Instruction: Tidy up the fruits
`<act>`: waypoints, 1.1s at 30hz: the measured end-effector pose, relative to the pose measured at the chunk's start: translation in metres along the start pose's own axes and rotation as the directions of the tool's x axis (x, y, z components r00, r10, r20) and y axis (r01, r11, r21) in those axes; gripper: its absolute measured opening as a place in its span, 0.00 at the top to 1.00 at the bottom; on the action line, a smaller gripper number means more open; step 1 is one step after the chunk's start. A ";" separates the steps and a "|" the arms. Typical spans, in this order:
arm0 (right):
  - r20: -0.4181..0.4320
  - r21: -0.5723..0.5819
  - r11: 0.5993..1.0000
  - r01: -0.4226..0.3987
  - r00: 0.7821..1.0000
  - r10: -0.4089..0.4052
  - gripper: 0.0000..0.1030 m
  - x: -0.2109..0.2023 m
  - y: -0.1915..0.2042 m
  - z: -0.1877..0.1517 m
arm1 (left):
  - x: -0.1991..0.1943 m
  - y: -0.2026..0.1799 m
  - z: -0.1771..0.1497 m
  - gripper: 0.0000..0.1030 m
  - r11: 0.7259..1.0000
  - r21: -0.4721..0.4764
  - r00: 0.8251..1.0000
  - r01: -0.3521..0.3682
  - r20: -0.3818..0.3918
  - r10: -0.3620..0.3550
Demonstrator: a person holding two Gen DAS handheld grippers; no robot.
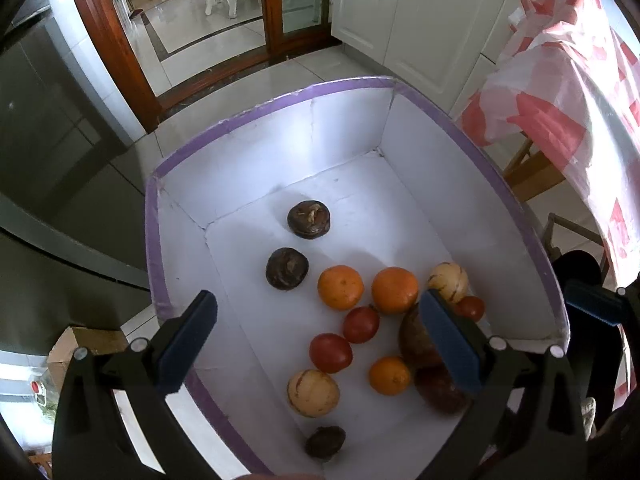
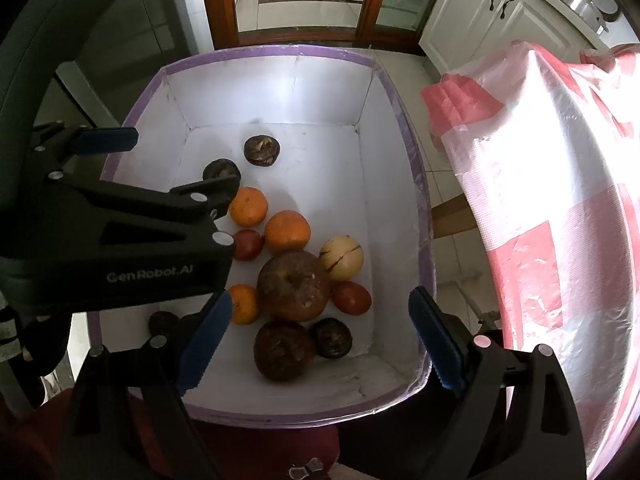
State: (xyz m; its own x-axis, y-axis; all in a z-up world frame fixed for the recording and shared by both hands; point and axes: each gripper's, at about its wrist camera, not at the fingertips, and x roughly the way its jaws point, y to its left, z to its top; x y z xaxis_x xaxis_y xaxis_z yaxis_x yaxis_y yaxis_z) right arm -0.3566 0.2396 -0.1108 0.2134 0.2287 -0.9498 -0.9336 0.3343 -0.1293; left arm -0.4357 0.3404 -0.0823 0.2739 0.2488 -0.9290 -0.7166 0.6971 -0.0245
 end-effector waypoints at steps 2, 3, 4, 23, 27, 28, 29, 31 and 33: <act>0.000 0.002 1.000 -0.001 1.000 0.001 0.16 0.001 0.000 0.000 | 0.000 0.001 0.000 0.01 1.000 0.001 1.000 0.000 -0.001 0.000; 0.001 0.004 1.000 -0.004 1.000 0.004 0.16 0.001 0.000 0.000 | 0.000 0.000 0.000 0.01 1.000 0.000 1.000 0.000 -0.001 0.000; 0.000 0.006 1.000 -0.007 1.000 0.007 0.16 0.002 0.000 0.001 | 0.001 0.000 0.000 0.01 1.000 0.000 1.000 0.001 -0.002 -0.001; -0.009 0.021 1.000 -0.021 1.000 0.022 0.16 0.004 -0.001 0.000 | 0.003 0.000 -0.001 0.01 1.000 -0.003 1.000 0.005 -0.006 -0.005; -0.011 0.021 0.999 -0.025 1.000 0.025 0.16 0.004 -0.002 -0.002 | 0.003 -0.001 0.000 0.01 1.000 -0.004 1.000 0.005 -0.006 -0.005; -0.012 0.022 0.999 -0.026 1.000 0.026 0.16 0.004 -0.002 -0.002 | 0.004 0.000 -0.001 0.01 1.000 -0.005 1.000 0.005 -0.007 -0.006; -0.012 0.021 0.999 -0.026 1.000 0.026 0.16 0.005 -0.002 -0.002 | 0.004 0.000 -0.001 0.01 1.000 -0.007 1.000 0.006 -0.007 -0.006; -0.012 0.021 0.999 -0.026 1.000 0.026 0.16 0.005 -0.002 -0.002 | 0.004 0.000 -0.001 0.01 1.000 -0.006 1.000 0.006 -0.007 -0.006; -0.012 0.021 0.999 -0.026 1.000 0.026 0.16 0.005 -0.002 -0.001 | 0.004 0.000 0.000 0.01 1.000 -0.005 1.000 0.006 -0.007 -0.006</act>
State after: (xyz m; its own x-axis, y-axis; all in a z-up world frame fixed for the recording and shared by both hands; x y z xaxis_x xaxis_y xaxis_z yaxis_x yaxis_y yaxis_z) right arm -0.3544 0.2388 -0.1154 0.1857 0.2265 -0.9561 -0.9325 0.3474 -0.0988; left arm -0.4349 0.3412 -0.0860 0.2739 0.2396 -0.9314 -0.7178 0.6955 -0.0322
